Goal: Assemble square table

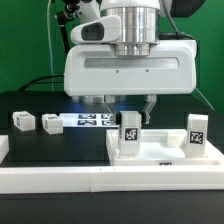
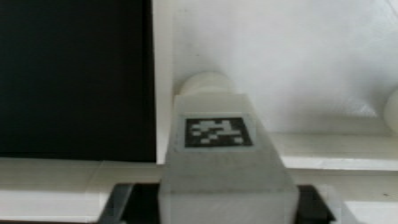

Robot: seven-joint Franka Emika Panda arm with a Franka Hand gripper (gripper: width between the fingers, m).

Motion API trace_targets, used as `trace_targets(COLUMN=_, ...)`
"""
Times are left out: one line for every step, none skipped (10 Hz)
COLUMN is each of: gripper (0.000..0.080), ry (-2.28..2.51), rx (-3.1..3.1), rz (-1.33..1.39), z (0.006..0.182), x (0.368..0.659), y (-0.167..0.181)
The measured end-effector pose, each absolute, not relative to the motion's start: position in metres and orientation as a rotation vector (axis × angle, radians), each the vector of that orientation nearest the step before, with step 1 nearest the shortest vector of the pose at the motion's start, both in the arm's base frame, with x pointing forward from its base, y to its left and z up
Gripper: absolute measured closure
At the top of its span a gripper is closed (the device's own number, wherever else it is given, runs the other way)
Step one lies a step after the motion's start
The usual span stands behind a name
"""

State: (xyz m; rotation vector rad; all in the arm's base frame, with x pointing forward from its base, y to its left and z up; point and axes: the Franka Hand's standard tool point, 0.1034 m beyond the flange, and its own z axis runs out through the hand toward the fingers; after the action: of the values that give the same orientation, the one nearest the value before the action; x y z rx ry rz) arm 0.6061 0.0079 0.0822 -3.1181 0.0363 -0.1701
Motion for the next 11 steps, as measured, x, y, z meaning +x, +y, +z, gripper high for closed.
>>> trace_targets(gripper=0.0510, ry=0.137, rx=-3.111, rz=-0.168, z=0.0820, x=0.6059, y=0.0075)
trace_targets(gripper=0.0510, ry=0.343, rx=-3.085, rz=-0.165, z=0.0819, x=0.6057, y=0.0069)
trace_targets(gripper=0.0510, ry=0.543, rx=-3.052, rz=-0.161, z=0.0818, x=0.6051, y=0.0064)
trace_targets(gripper=0.0510, ry=0.700, rx=-3.017, rz=-0.158, z=0.0817, x=0.6047, y=0.0059)
trace_targets(gripper=0.0509, ry=0.858, rx=-2.964, rz=-0.151, z=0.0811, x=0.6041, y=0.0049)
trace_targets(gripper=0.0509, ry=0.966, rx=-2.926, rz=-0.147, z=0.0810, x=0.6040, y=0.0045)
trace_targets(gripper=0.0509, ry=1.113, rx=-2.867, rz=-0.141, z=0.0807, x=0.6036, y=0.0042)
trace_targets(gripper=0.0509, ry=1.237, rx=-2.812, rz=-0.135, z=0.0806, x=0.6033, y=0.0045)
trace_targets(gripper=0.0509, ry=1.363, rx=-2.751, rz=-0.128, z=0.0805, x=0.6029, y=0.0050)
trace_targets(gripper=0.0509, ry=1.472, rx=-2.693, rz=-0.118, z=0.0806, x=0.6024, y=0.0053)
trace_targets(gripper=0.0509, ry=1.600, rx=-2.613, rz=-0.105, z=0.0805, x=0.6018, y=0.0060)
